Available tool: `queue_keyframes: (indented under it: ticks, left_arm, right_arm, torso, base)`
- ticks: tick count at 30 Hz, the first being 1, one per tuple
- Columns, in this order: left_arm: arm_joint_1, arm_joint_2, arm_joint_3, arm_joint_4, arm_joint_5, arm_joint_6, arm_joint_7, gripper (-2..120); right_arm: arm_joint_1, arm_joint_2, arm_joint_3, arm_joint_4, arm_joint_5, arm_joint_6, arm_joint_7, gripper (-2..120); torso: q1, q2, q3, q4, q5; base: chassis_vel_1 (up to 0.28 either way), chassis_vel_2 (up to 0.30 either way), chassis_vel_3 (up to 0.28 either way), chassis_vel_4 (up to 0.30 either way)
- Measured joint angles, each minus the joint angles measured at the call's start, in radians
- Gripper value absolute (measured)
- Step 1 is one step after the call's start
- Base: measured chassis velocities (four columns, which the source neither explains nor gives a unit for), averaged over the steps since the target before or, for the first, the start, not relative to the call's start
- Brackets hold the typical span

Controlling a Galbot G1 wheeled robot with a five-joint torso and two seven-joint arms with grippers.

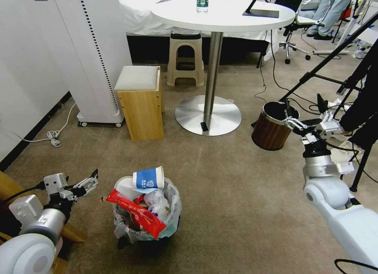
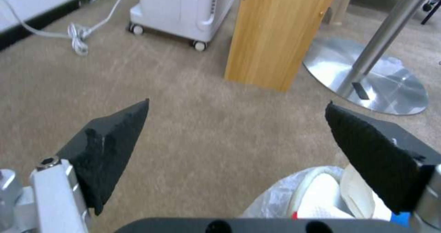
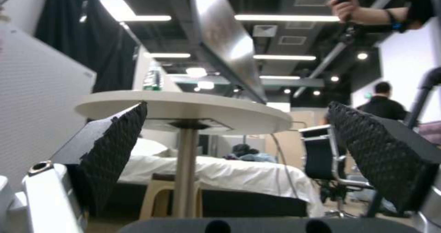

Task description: Pick up the trash bin and place the garbage on the floor into it.

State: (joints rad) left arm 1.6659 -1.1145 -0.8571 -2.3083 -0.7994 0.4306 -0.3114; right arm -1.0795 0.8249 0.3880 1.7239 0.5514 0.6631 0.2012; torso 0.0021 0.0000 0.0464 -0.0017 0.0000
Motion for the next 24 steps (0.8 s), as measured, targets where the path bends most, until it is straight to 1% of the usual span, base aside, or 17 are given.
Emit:
queue_keyframes:
  ticks: [5,7,9,10,11,14,16,19,22,24]
  left_arm:
    - [0.003,-0.025,-0.002,-0.013,0.059,-0.025,0.039,100]
    - [0.004,-0.030,-0.002,-0.018,0.066,-0.027,0.045,100]
    - [0.010,-0.039,-0.005,-0.025,0.104,-0.040,0.070,100]
    - [0.010,-0.039,-0.005,-0.025,0.104,-0.040,0.070,100]
    - [0.010,-0.042,-0.008,-0.027,0.126,-0.048,0.083,100]
    - [0.012,-0.048,-0.008,-0.028,0.138,-0.051,0.087,100]
    - [0.014,-0.066,-0.005,-0.029,0.170,-0.053,0.097,100]
    - [0.017,-0.082,-0.002,-0.029,0.200,-0.060,0.112,100]
    - [0.015,-0.110,0.004,-0.020,0.250,-0.087,0.143,100]
    - [0.012,-0.116,0.006,-0.017,0.256,-0.096,0.150,100]
  right_arm:
    - [-0.028,0.015,0.022,0.005,-0.001,0.026,0.031,100]
    - [-0.039,0.018,0.035,0.007,-0.001,0.028,0.031,100]
    - [-0.069,0.027,0.066,0.002,-0.003,0.042,0.032,100]
    - [-0.069,0.027,0.066,0.002,-0.003,0.042,0.032,100]
    - [-0.087,0.035,0.091,-0.008,-0.011,0.051,0.033,100]
    - [-0.104,0.044,0.114,-0.017,-0.020,0.054,0.041,100]
    - [-0.128,0.059,0.141,-0.018,-0.040,0.055,0.068,100]
    - [-0.151,0.072,0.166,-0.019,-0.066,0.055,0.079,100]
    - [-0.174,0.090,0.191,-0.025,-0.102,0.055,0.104,100]
    - [-0.175,0.096,0.201,-0.030,-0.106,0.056,0.104,100]
  torso:
    - [0.000,0.000,0.000,0.0001,0.0000]
    - [0.000,0.000,0.000,0.0001,0.0000]
    - [0.000,0.000,0.000,0.0000,0.0000]
    - [0.000,0.000,0.000,0.0000,0.0000]
    - [0.000,0.000,0.000,-0.0001,0.0001]
    - [0.000,0.000,0.000,-0.0002,0.0000]
    - [0.000,0.000,0.000,0.0000,-0.0001]
    - [0.000,0.000,0.000,0.0000,0.0001]
    - [0.000,0.000,0.000,-0.0001,0.0002]
    - [0.000,0.000,0.000,0.0000,-0.0001]
  base:
    - [0.000,0.000,0.000,0.000]
    - [0.000,0.000,0.000,0.000]
    - [0.000,0.000,0.000,0.000]
    - [0.000,0.000,0.000,0.000]
    - [0.000,0.000,0.000,0.000]
    - [0.000,0.000,0.000,0.000]
    - [0.000,0.000,0.000,0.000]
    - [0.000,0.000,0.000,0.000]
    - [0.000,0.000,0.000,0.000]
    - [0.000,0.000,0.000,0.000]
